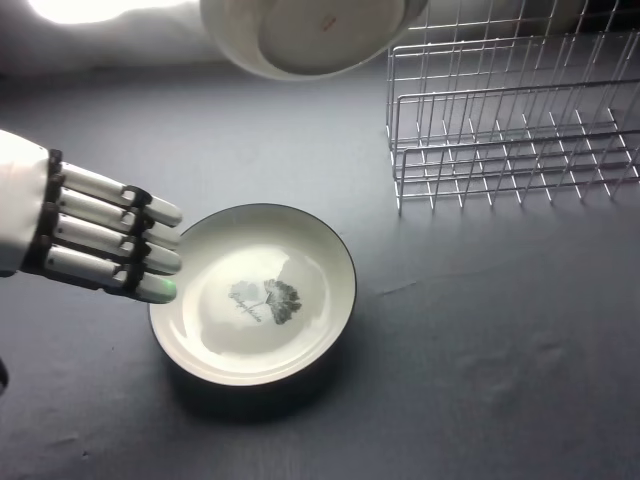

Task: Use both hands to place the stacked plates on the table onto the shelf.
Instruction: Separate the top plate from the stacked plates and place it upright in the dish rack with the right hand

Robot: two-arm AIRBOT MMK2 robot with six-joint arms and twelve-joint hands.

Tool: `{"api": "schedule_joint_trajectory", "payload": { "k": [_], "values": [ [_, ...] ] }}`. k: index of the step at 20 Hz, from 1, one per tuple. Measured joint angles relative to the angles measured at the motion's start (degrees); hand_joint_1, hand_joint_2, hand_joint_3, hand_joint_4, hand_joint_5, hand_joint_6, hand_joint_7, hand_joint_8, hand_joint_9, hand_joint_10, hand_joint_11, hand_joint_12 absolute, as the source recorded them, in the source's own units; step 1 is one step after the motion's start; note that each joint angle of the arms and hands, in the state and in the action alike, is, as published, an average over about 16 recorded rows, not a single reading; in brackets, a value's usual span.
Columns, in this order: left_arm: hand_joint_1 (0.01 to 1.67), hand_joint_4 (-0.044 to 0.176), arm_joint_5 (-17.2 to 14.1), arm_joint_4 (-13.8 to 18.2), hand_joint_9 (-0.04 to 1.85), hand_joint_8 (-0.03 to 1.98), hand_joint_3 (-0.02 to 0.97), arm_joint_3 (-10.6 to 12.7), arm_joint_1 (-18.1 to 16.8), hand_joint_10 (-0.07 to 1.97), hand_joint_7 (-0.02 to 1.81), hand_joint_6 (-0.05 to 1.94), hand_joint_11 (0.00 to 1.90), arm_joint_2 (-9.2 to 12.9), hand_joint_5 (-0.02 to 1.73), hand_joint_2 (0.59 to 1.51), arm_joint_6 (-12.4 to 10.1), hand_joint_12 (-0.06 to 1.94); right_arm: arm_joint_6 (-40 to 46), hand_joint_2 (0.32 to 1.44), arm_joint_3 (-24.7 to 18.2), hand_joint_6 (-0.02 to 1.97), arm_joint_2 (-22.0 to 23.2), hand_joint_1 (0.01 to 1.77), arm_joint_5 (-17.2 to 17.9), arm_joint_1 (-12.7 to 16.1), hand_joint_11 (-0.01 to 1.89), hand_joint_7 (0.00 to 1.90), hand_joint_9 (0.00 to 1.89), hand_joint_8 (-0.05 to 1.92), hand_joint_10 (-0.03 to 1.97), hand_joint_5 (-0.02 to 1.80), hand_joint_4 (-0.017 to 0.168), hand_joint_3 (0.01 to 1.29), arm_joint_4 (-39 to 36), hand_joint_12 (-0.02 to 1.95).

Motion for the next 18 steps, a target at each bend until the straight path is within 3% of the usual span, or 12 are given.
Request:
{"api": "schedule_joint_trajectory", "payload": {
  "k": [8, 18],
  "values": [
    [0.02, 0.003, -1.60, 2.82, 0.02, 0.01, 0.007, 3.66, 0.48, 0.01, 0.02, 0.02, 0.01, -4.36, 0.02, 1.099, 3.11, 0.01, -0.12, 1.01, -1.26, 0.91, 2.24, 1.41, 0.14, -1.03, 0.85, 1.08, 0.98, 0.76, 1.01, 0.92, -0.008, 0.01, -0.60, 1.03],
    [0.02, 0.003, -0.27, 5.72, 0.02, 0.01, 0.006, 6.94, 0.49, 0.01, 0.01, 0.02, 0.01, -8.16, 0.01, 1.091, 3.64, 0.01, -0.11, 1.01, -2.09, 0.93, 6.57, 1.41, 0.71, -3.15, 0.81, 1.07, 0.98, 0.78, 1.03, 0.92, -0.009, 0.01, -2.07, 1.08]
  ]
}}
